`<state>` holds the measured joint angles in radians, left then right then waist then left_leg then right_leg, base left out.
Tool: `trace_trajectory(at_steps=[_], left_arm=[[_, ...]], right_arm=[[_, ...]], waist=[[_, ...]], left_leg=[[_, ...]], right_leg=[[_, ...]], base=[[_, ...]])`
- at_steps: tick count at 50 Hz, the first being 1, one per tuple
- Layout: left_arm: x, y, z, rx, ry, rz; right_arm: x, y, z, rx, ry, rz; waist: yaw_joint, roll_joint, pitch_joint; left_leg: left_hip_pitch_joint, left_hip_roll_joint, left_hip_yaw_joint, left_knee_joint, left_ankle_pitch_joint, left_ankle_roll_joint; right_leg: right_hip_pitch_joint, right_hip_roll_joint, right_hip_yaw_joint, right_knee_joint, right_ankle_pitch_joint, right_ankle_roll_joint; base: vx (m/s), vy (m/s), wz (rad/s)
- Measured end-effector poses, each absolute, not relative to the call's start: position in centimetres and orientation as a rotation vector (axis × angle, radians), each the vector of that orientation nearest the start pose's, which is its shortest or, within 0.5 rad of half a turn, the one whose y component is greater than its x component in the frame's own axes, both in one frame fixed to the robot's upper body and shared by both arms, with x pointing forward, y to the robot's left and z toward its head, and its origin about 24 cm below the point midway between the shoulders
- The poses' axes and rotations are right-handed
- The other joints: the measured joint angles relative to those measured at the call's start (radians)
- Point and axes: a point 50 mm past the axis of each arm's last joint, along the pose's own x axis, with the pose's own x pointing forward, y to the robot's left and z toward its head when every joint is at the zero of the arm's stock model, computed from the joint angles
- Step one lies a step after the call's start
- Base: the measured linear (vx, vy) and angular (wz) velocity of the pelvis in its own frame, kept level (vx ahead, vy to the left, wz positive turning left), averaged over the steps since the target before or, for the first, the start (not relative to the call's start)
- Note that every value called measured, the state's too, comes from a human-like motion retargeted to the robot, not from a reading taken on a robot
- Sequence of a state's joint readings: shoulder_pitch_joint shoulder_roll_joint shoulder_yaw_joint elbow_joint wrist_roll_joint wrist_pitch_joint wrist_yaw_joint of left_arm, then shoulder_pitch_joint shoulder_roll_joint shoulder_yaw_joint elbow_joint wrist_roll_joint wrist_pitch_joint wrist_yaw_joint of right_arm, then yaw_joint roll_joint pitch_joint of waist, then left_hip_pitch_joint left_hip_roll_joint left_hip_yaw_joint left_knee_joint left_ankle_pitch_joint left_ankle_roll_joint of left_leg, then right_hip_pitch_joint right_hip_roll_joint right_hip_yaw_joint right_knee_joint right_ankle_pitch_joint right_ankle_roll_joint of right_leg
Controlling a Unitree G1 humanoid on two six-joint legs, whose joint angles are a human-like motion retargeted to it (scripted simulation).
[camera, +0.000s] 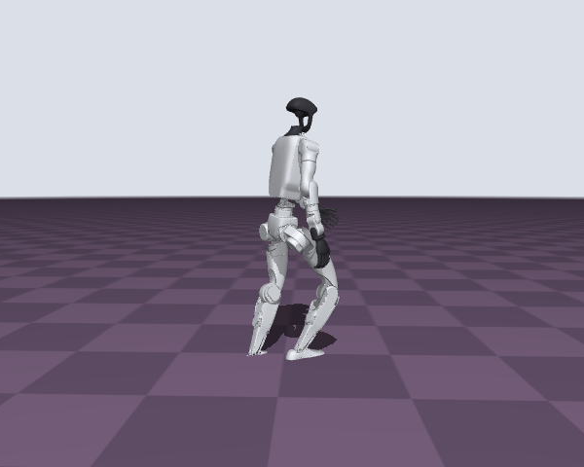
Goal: Walk
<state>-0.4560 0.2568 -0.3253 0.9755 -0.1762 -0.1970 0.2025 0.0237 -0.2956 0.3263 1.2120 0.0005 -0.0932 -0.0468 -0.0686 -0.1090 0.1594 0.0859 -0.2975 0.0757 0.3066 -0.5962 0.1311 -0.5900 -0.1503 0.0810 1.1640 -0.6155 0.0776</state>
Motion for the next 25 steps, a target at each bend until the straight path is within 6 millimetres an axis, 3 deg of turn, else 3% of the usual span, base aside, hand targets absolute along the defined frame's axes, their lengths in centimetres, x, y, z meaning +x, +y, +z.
trace_trajectory(at_steps=[4,8,10,12,15,20,25], left_arm=[[31.6,17.5,-1.7,0.313,0.260,0.026],[29.8,17.5,-3.8,0.275,0.334,0.045],[27.5,17.6,-6.3,0.261,0.437,0.050],[25.0,17.7,-8.8,0.261,0.563,0.029],[20.3,17.8,-12.4,0.291,0.777,-0.030],[12.1,19.4,-15.9,0.311,1.055,-0.071],[7.1,20.5,-16.9,0.254,1.186,-0.022]], right_arm=[[7.8,-24.4,-15.8,-0.423,1.179,0.042],[8.9,-23.7,-15.7,-0.377,1.126,0.013],[10.9,-23.0,-15.3,-0.357,1.060,0.003],[14.5,-22.3,-14.2,-0.356,0.951,0.001],[19.8,-21.1,-11.6,-0.363,0.763,0.009],[27.7,-19.1,-5.2,-0.357,0.424,-0.002],[31.9,-17.5,0.0,-0.359,0.200,-0.004]], waist=[[0.011,0.066,-0.046],[0.028,0.087,-0.047],[0.040,0.122,-0.039],[0.068,0.210,-0.054],[0.117,0.216,-0.060],[0.173,0.163,-0.058],[0.192,0.101,-0.077]], left_leg=[[-0.054,0.089,-0.009,0.160,-0.092,-0.024],[-0.103,0.158,-0.004,0.480,-0.136,-0.069],[-0.182,0.246,0.014,0.755,-0.079,-0.112],[-0.350,0.409,0.002,1.064,0.006,-0.144],[-0.525,0.498,0.011,1.283,0.045,-0.102],[-0.732,0.467,0.042,1.173,-0.022,-0.041],[-0.789,0.288,0.054,0.683,-0.022,-0.056]], right_leg=[[-0.014,0.141,0.020,-0.294,0.054,0.034],[0.045,0.198,-0.002,-0.238,0.068,0.006],[0.086,0.248,-0.039,-0.209,0.053,-0.031],[0.110,0.355,-0.094,-0.271,0.064,-0.080],[0.163,0.394,-0.083,-0.304,0.034,-0.111],[0.293,0.367,-0.027,-0.361,-0.020,-0.100],[0.405,0.270,-0.009,-0.409,-0.068,-0.069]], base=[[-0.01,-0.02,0.07],[-0.04,-0.07,0.06],[-0.07,-0.07,0.03],[-0.08,-0.07,-0.20],[-0.04,-0.06,-0.23],[0.00,0.00,0.00],[0.00,0.00,0.00]])
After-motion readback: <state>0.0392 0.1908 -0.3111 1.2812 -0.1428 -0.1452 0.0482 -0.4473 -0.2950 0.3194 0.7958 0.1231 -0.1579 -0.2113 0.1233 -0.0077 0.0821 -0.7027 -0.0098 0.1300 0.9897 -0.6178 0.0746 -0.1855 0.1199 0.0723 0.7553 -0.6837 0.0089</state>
